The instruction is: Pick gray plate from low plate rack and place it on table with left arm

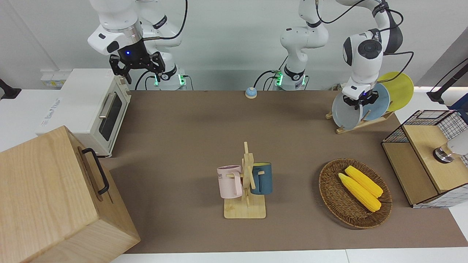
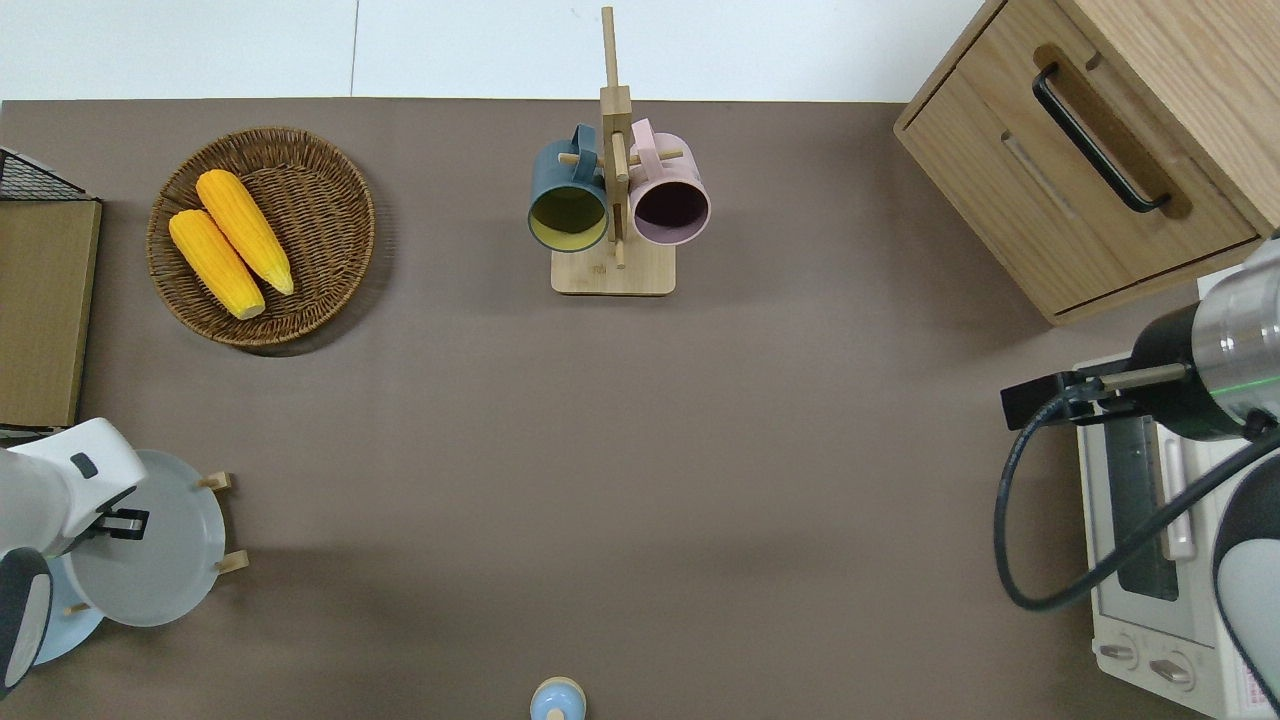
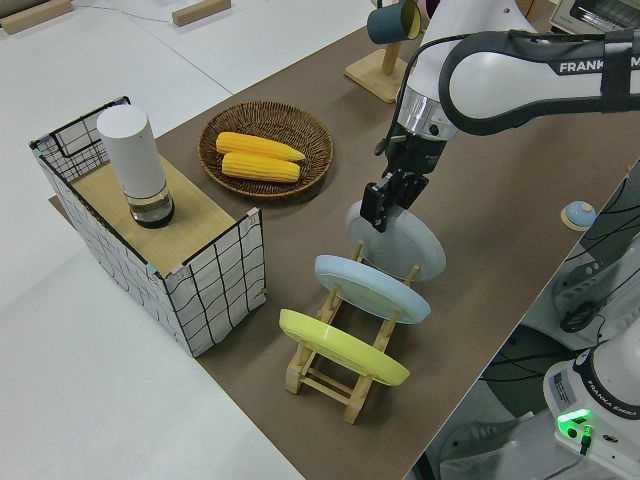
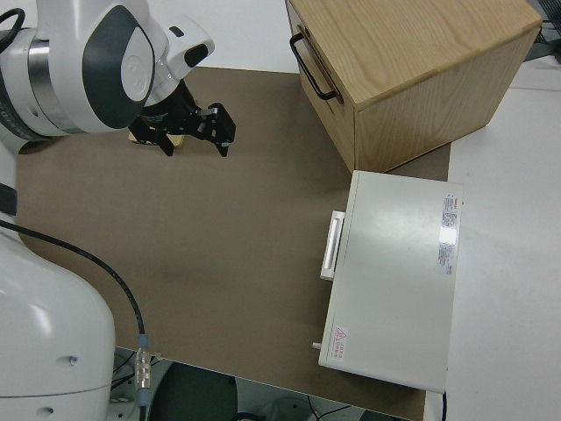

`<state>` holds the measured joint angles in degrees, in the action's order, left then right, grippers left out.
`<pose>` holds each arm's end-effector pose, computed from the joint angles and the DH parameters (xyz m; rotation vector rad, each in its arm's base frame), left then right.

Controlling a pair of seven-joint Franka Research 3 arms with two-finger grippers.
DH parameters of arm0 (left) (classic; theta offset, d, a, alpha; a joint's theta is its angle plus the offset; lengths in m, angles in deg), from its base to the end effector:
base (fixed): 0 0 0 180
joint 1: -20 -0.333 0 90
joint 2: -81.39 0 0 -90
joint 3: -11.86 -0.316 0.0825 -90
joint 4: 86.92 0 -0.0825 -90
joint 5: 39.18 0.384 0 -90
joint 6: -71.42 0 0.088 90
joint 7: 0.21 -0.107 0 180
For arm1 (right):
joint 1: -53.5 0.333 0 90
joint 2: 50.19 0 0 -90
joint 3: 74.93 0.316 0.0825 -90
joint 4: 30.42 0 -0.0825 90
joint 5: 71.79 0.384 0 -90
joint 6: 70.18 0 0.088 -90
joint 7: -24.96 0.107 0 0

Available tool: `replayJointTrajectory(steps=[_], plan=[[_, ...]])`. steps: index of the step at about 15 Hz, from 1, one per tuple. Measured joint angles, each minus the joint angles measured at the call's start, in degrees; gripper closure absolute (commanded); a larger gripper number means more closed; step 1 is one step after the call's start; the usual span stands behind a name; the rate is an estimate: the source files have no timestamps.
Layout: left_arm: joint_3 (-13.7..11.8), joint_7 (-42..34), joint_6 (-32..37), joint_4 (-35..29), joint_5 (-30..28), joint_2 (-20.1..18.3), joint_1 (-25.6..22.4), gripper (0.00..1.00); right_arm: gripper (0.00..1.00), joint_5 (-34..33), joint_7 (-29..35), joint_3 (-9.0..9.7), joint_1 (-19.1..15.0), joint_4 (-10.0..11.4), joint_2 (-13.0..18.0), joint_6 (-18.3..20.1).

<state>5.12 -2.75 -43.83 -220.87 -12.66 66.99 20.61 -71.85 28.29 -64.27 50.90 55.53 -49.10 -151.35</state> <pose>0.4536 0.0766 0.4325 -2.7549 0.2181 0.1398 0.5272 0.0757 0.6545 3.1264 0.1287 -0.1001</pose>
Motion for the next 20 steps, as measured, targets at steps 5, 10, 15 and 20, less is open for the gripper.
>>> replayJointTrajectory(steps=[5,10,15,20], plan=[[2.82,0.27,8.68,4.61,-0.75,-0.12,0.37,1.0,0.013,0.0,0.0,0.0,0.0,0.0,0.0,0.0],[7.04,0.26,16.55,10.91,-1.92,-0.14,0.39,1.0,0.011,0.0,0.0,0.0,0.0,0.0,0.0,0.0],[8.2,0.24,22.1,16.5,-7.4,-0.16,0.39,1.0,0.013,0.0,0.0,0.0,0.0,0.0,0.0,0.0],[8.06,0.24,23.93,18.32,-16.95,-0.15,0.35,1.0,0.011,0.0,0.0,0.0,0.0,0.0,0.0,0.0]])
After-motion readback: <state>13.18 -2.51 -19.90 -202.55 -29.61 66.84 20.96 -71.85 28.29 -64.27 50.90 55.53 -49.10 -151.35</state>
